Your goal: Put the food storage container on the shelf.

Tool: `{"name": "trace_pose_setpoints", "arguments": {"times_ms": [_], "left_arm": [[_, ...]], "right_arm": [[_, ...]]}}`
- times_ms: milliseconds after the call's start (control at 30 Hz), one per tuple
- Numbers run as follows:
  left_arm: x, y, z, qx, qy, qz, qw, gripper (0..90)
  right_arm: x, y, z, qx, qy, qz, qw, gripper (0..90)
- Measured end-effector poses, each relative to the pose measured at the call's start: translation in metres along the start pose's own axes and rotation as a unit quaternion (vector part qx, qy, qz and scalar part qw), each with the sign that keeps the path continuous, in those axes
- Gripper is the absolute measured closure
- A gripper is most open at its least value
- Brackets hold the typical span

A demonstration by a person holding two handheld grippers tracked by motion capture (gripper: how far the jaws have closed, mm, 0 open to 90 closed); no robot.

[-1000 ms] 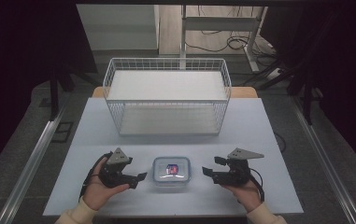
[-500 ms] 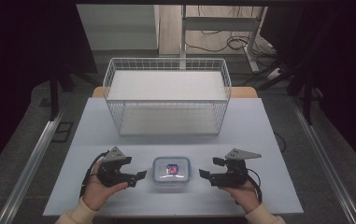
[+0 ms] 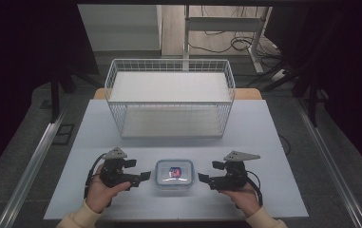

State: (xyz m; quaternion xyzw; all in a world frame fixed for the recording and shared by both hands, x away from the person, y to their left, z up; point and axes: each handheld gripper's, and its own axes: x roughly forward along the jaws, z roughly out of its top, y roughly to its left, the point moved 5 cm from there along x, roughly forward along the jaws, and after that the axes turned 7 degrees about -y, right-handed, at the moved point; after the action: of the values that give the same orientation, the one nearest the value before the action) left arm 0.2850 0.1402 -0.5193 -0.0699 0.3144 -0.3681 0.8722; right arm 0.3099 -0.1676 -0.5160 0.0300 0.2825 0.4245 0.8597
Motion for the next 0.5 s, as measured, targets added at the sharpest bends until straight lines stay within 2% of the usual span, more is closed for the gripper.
{"name": "trace_pose_setpoints", "arguments": {"times_ms": [167,267,400,500], "left_arm": [[0.01,0.001,0.003,-0.028,0.005,-0.016,0.9995,16.2],[0.018,0.0,0.003,-0.042,0.015,-0.015,0.9989,14.9],[0.029,0.0,0.002,-0.069,0.029,-0.029,0.9968,13.4],[0.036,0.0,0.001,-0.08,0.037,-0.037,0.9954,13.4]], "right_arm": [[0.005,0.003,0.0,0.008,0.008,0.006,0.9999,15.8],[0.009,0.005,0.0,0.01,0.013,0.009,0.9998,15.6],[0.012,0.007,0.002,0.011,0.014,0.012,0.9998,15.6],[0.016,0.006,0.002,0.011,0.018,0.012,0.9997,15.6]]}}
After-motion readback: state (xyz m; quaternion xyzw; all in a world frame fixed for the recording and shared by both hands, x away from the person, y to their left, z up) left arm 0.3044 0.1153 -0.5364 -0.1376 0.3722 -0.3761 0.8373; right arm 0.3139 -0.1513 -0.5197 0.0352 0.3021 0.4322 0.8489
